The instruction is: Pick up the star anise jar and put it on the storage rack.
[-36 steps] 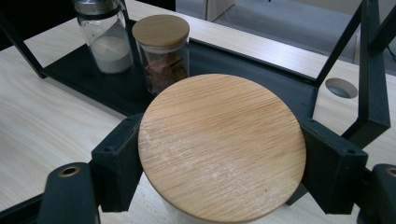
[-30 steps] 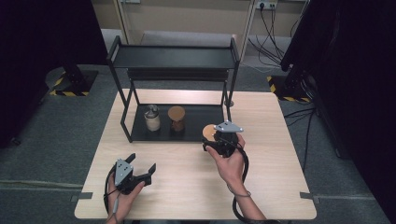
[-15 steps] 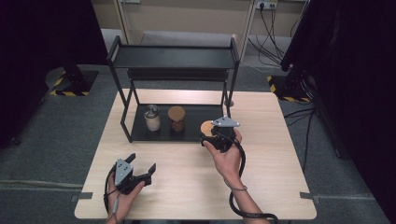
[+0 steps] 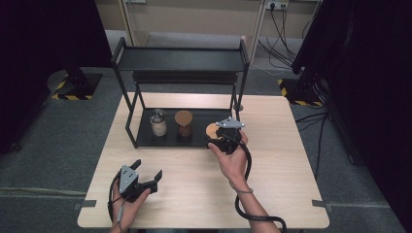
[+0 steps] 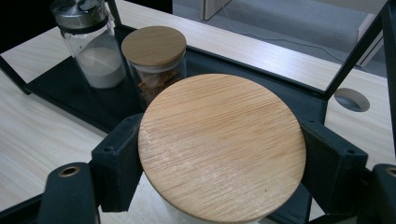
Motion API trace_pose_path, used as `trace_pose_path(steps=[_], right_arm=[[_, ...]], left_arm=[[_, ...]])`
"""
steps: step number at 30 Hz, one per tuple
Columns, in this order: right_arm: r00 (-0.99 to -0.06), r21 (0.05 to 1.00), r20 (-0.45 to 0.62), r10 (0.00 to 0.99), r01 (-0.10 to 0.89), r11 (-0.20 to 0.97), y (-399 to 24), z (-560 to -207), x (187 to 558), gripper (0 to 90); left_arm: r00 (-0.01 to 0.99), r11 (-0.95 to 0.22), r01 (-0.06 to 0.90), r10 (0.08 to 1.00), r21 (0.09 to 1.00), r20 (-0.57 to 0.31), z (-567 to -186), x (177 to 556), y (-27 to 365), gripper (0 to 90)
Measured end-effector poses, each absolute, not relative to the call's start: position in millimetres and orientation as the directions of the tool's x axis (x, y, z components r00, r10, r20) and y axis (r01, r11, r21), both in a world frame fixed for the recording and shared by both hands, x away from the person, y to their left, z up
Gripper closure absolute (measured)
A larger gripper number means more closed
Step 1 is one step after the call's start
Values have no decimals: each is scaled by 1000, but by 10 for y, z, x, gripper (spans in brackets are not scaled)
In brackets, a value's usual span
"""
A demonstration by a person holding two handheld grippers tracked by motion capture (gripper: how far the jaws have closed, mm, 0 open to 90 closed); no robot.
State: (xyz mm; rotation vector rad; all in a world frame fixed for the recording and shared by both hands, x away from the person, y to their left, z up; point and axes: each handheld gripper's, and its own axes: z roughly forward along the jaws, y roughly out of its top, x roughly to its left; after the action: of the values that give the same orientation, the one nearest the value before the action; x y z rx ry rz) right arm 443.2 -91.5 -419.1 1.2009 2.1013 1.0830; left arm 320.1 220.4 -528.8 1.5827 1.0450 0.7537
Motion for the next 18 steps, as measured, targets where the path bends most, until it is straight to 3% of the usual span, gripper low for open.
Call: trace_pose_path(steps=[18], right_arm=[[-484, 823, -27, 874, 486, 294, -824, -4157, 4592, 241]], left_arm=[[421, -72, 247, 906, 966, -40, -5288, 3201, 2204, 81]])
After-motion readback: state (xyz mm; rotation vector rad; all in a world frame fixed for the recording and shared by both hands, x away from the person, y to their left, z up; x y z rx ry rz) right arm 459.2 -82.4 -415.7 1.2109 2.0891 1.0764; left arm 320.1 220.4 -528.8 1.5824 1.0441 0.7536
